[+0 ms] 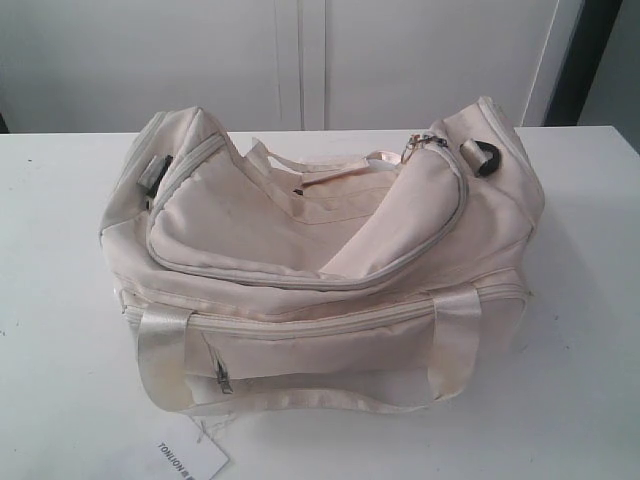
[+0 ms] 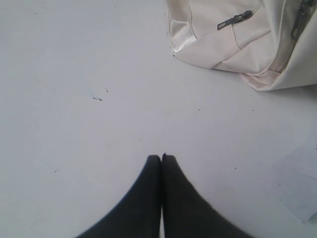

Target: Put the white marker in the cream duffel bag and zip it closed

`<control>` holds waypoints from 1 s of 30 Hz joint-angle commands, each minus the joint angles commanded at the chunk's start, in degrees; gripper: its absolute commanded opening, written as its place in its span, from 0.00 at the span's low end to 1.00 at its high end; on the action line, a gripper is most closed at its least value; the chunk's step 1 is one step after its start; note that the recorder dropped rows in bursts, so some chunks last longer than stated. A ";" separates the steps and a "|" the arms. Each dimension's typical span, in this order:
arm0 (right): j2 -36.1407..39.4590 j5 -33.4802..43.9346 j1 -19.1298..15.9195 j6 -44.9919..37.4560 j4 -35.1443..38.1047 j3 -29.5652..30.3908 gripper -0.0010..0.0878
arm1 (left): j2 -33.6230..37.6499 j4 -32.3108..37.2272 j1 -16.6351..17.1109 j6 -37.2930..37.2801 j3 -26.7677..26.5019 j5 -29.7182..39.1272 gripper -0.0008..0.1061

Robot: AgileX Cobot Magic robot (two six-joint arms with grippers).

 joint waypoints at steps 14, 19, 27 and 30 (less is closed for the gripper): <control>-1.55 1.05 0.00 0.00 0.23 0.59 0.01 | 0.00 0.00 0.00 0.00 0.00 0.00 0.01; -6.30 1.15 0.00 5.53 0.01 0.59 0.01 | 0.00 0.00 0.00 0.00 0.00 0.00 0.01; -13.57 2.17 0.00 10.60 -0.25 0.59 0.01 | 0.00 0.00 0.00 0.03 0.00 0.00 0.01; -15.04 2.56 0.00 10.60 -0.40 0.59 0.01 | 0.00 0.00 0.00 0.03 0.00 0.00 0.01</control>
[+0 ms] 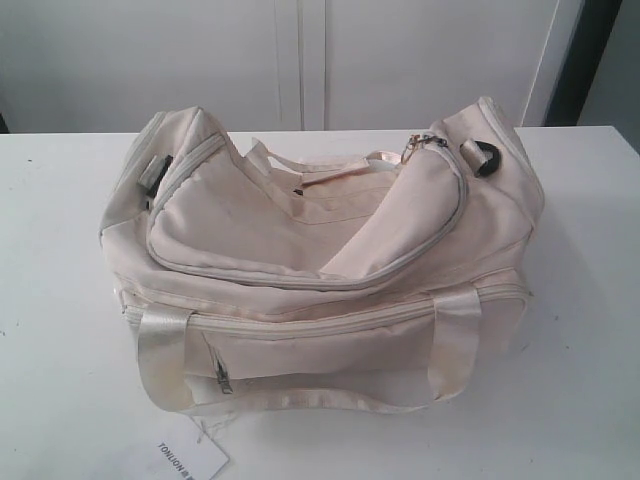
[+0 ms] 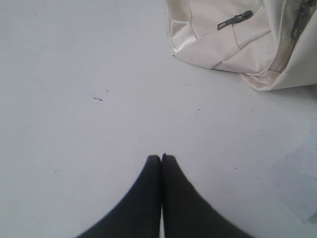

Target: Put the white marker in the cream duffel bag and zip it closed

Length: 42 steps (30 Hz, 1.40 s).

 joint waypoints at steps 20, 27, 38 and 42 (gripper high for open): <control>-2.45 1.91 0.00 8.66 -6.69 0.00 0.01 | 0.00 0.00 0.00 0.00 0.00 0.00 0.01; -2.82 -0.26 0.00 8.66 -7.13 3.32 0.01 | 0.00 0.00 0.00 0.00 0.00 0.00 0.01; -7.94 -1.38 0.00 5.91 -6.66 8.04 0.01 | 0.00 0.00 0.00 0.00 0.00 0.00 0.01; -7.94 -0.27 0.00 5.91 -6.66 8.39 0.01 | 0.00 0.00 0.00 0.00 0.00 0.00 0.01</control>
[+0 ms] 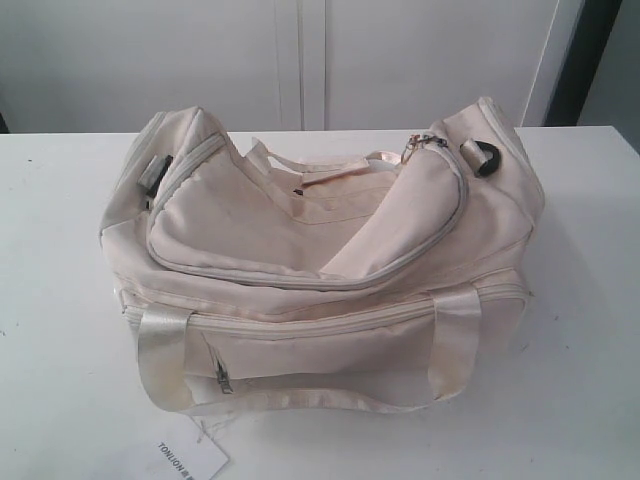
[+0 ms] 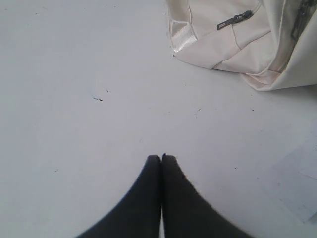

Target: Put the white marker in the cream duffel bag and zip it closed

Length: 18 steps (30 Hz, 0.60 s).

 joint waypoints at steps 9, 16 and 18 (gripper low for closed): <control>0.00 0.00 0.00 0.00 0.00 0.00 0.01 | 0.00 0.00 0.00 0.00 0.00 0.00 0.01; 0.00 -0.75 0.00 0.00 -0.35 0.34 0.01 | 0.00 0.00 0.00 0.00 0.00 0.00 0.01; 0.00 -3.01 0.00 0.00 -0.66 1.22 0.01 | 0.00 0.00 0.00 0.00 0.00 0.00 0.01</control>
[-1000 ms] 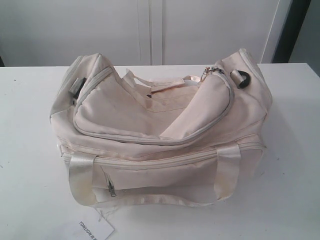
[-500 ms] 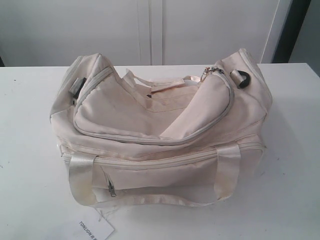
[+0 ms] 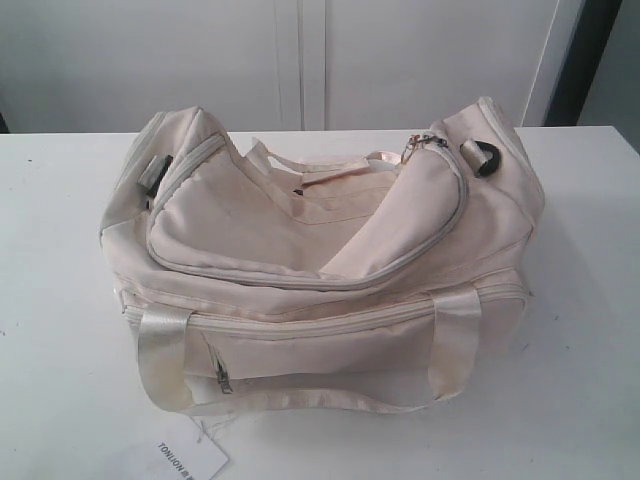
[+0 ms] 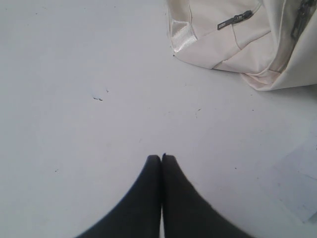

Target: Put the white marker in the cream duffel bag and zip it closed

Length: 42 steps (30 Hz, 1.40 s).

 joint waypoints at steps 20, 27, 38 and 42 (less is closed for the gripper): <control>0.00 -6.94 0.00 0.00 0.15 9.58 0.01 | 0.00 0.00 0.00 0.00 0.00 0.00 0.01; 0.00 -6.94 0.00 0.00 0.15 9.58 0.01 | 0.00 0.00 0.00 0.00 0.00 0.00 0.01; 0.00 -6.94 0.00 0.00 0.15 9.58 0.01 | 0.00 0.00 0.00 0.00 0.00 0.00 0.01; 0.00 -6.94 0.00 0.00 0.15 9.58 0.01 | 0.00 0.00 0.00 0.00 0.00 0.00 0.01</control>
